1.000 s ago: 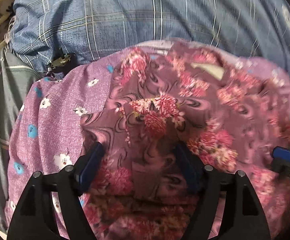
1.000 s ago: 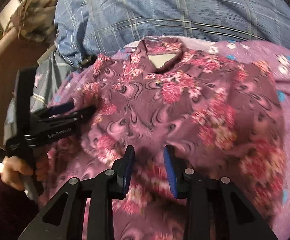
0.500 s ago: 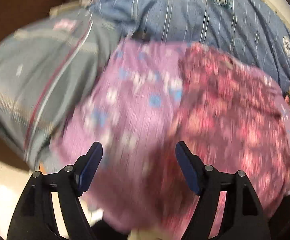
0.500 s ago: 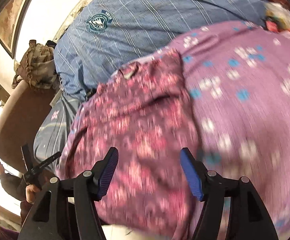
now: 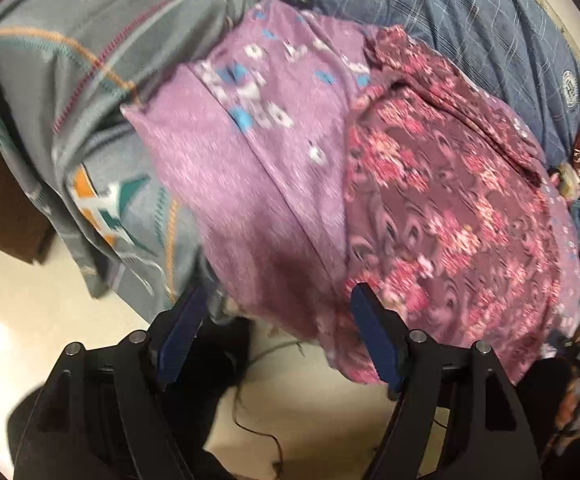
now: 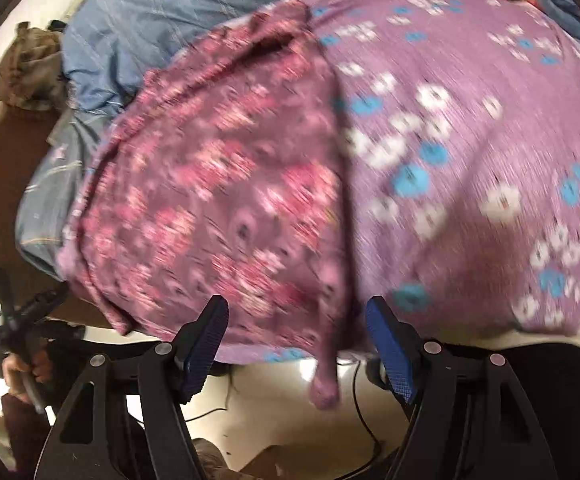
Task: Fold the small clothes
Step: 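Lift the hem with both grippers and fold it toward the collar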
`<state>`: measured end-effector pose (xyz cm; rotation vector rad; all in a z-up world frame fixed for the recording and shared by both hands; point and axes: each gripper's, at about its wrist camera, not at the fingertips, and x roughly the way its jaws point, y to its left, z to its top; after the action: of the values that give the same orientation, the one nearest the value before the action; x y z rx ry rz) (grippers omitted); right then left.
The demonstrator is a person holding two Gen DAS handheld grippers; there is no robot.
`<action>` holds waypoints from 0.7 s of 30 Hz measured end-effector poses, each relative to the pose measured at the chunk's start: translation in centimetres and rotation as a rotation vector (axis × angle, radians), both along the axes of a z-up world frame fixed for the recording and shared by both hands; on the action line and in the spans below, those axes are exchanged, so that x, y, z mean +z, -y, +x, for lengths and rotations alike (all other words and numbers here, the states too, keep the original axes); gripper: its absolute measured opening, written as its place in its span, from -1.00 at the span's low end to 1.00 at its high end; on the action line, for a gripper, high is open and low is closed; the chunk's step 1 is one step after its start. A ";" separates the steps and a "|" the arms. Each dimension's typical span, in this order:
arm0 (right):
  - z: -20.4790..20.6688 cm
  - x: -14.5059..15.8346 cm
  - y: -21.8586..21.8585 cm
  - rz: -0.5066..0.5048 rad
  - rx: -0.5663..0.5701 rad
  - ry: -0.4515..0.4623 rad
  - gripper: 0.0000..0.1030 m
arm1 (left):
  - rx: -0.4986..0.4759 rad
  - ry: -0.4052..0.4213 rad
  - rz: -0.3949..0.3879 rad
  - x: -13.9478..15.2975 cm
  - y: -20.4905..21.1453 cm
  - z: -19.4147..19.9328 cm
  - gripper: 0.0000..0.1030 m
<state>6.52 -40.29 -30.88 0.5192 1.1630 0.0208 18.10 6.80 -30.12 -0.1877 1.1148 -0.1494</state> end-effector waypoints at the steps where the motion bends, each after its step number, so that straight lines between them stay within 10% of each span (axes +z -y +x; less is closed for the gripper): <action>1: -0.2 -0.6 -0.1 0.015 -0.002 -0.014 0.43 | -0.007 -0.007 -0.013 -0.1 0.4 -0.2 0.46; 18: 0.1 -3.1 -1.6 0.044 0.007 -0.066 0.42 | 0.068 -0.179 0.120 -5.9 8.7 -0.5 0.58; 21: 0.1 -3.7 -1.5 0.057 0.002 -0.074 0.42 | 0.093 -0.207 0.046 -7.3 7.5 -0.5 0.57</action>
<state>6.61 -38.80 -34.56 0.5732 1.2383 0.0363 17.64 -0.75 -37.40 -0.2175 1.3119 -0.0210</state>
